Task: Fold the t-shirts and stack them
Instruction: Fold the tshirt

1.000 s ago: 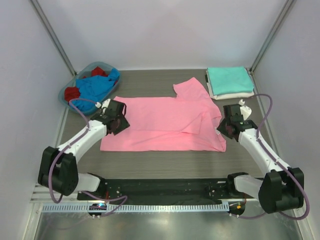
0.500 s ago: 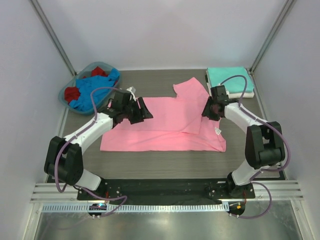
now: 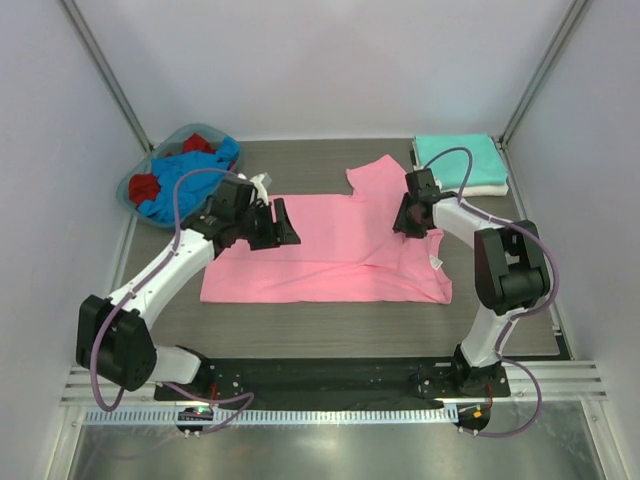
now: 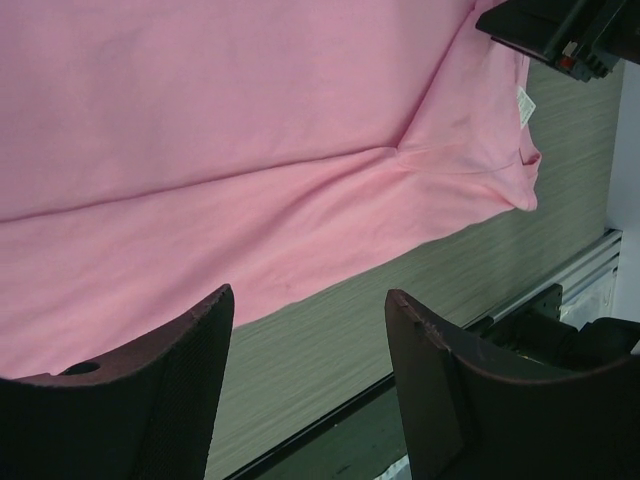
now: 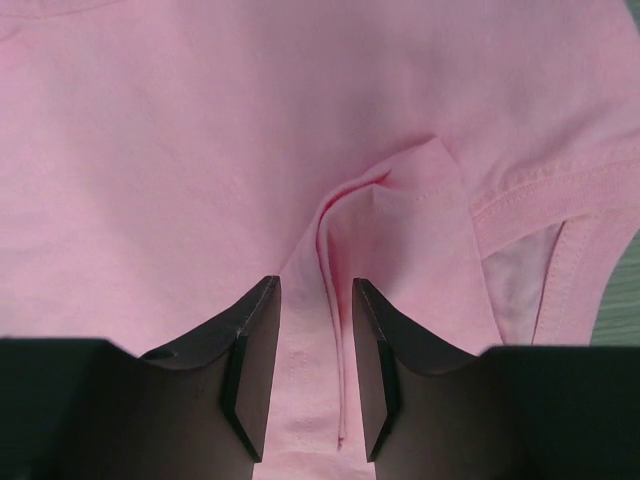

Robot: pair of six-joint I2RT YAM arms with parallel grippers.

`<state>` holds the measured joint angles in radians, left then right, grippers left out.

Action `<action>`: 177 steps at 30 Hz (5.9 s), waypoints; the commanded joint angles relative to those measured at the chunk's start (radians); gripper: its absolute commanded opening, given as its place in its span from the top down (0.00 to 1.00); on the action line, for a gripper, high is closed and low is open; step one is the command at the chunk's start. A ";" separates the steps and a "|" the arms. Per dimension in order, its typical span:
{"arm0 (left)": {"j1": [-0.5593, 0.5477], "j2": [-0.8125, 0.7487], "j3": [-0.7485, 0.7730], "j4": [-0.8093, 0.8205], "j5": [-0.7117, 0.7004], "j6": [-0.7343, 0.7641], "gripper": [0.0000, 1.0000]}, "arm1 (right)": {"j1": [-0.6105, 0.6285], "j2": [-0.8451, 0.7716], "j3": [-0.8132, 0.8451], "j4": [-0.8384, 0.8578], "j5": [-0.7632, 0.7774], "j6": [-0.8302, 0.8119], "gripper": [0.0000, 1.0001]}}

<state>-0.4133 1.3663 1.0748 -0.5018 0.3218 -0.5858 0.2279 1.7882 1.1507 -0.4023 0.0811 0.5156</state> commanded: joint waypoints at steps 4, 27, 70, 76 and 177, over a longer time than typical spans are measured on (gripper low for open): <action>0.027 -0.030 -0.003 -0.035 0.006 0.034 0.36 | 0.016 0.062 0.083 0.030 0.057 -0.040 0.61; 0.045 -0.075 -0.064 0.000 -0.047 -0.003 0.37 | 0.169 0.114 0.247 -0.044 0.200 -0.186 0.99; 0.079 -0.138 -0.039 -0.153 -0.196 0.176 0.31 | 0.179 -0.154 -0.169 -0.007 0.141 0.472 0.58; 0.080 -0.148 -0.052 -0.162 -0.224 0.184 0.31 | 0.186 -0.178 -0.198 0.000 0.177 0.492 0.59; 0.065 0.111 -0.092 -0.035 -0.270 -0.152 0.25 | 0.010 -0.433 -0.310 -0.127 0.132 0.397 0.91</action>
<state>-0.3519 1.4475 0.9360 -0.4919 0.0536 -0.7761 0.2283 1.2331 0.7837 -0.6140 0.2298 0.9218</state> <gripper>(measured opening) 0.747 0.093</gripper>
